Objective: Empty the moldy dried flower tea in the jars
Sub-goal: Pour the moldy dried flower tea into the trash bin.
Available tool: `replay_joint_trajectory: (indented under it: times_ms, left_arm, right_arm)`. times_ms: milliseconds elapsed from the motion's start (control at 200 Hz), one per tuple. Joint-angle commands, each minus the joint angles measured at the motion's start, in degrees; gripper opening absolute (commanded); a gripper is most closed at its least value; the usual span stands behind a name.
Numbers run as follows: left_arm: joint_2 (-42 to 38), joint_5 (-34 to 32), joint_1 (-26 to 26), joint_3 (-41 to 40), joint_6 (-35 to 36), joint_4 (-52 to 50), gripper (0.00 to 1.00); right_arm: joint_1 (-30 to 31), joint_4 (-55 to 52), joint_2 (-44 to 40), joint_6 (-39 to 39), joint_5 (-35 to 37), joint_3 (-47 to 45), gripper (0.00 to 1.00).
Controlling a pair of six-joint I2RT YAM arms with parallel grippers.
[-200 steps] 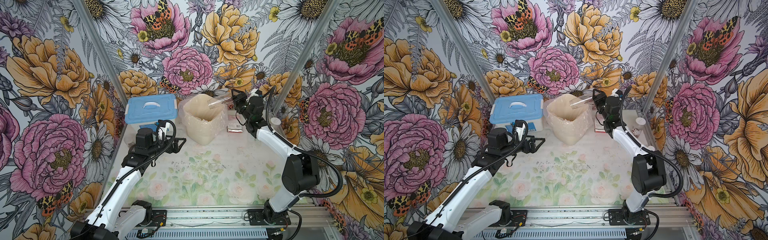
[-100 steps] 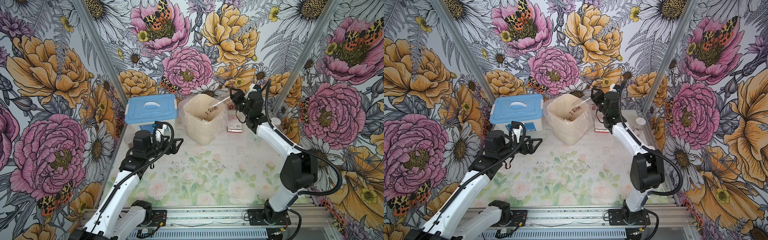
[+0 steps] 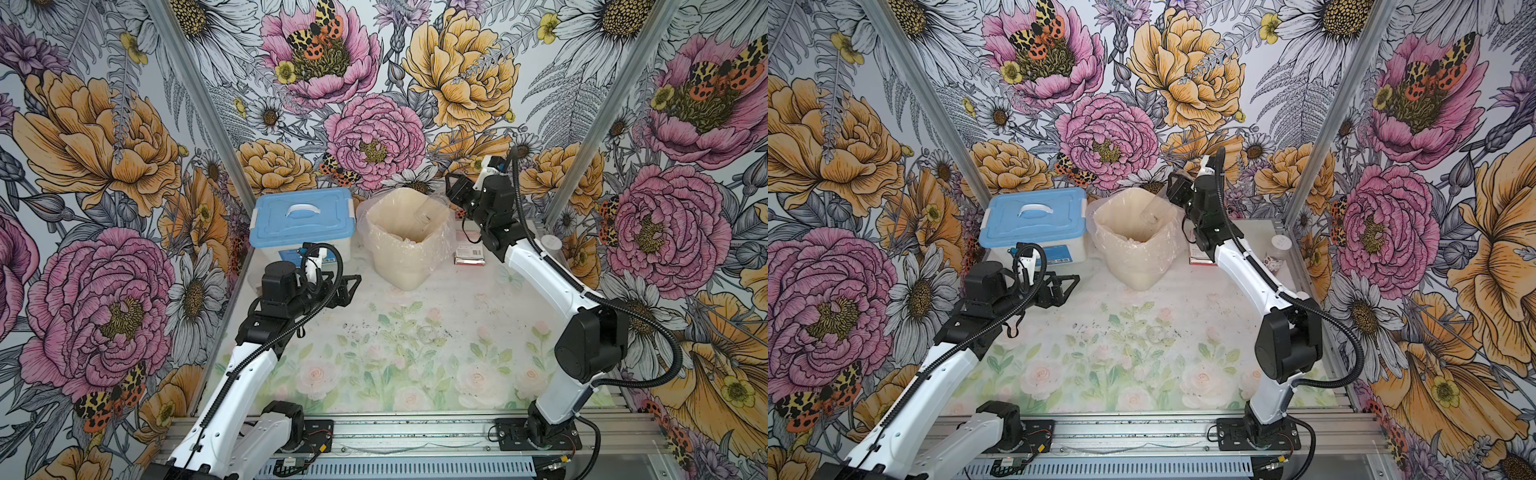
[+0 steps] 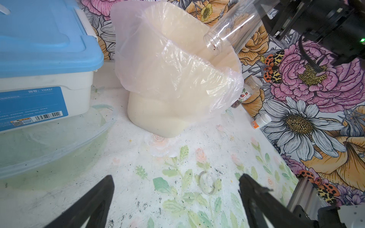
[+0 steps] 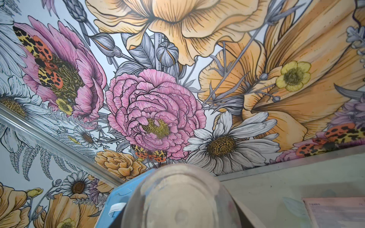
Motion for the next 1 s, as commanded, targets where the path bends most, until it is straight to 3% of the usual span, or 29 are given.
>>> replay_joint_trajectory:
  times_ms: [0, 420, 510, 720, 905, 990]
  left_arm:
    - [-0.79, 0.2, 0.97, -0.83, -0.8, 1.83, 0.99]
    - [0.09, 2.68, 3.85, -1.95, -3.28, 4.82, 0.99]
    - [0.4, 3.13, 4.42, -1.99, -3.63, 5.16, 0.99]
    - [0.35, 3.55, 5.23, -2.31, -3.97, 5.42, 0.99]
    - [0.26, 3.71, 5.37, -2.38, -4.12, 5.62, 0.99]
    - [0.26, 3.7, 5.37, -2.42, -4.08, 5.63, 0.99]
  right_arm:
    - [2.36, -2.27, 1.4, -10.9, 3.92, 3.42, 0.37]
    - [12.97, -5.43, 7.63, -42.04, 21.87, 11.15, 0.35]
    - [14.12, -5.4, 9.18, -45.69, 25.0, 12.57, 0.37]
    - [13.16, -5.34, 8.4, -38.65, 22.61, 13.33, 0.37]
    - [8.91, -5.35, 6.5, -20.63, 11.79, 12.39, 0.36]
    - [8.8, -5.43, 7.04, -19.0, 7.99, 13.07, 0.34]
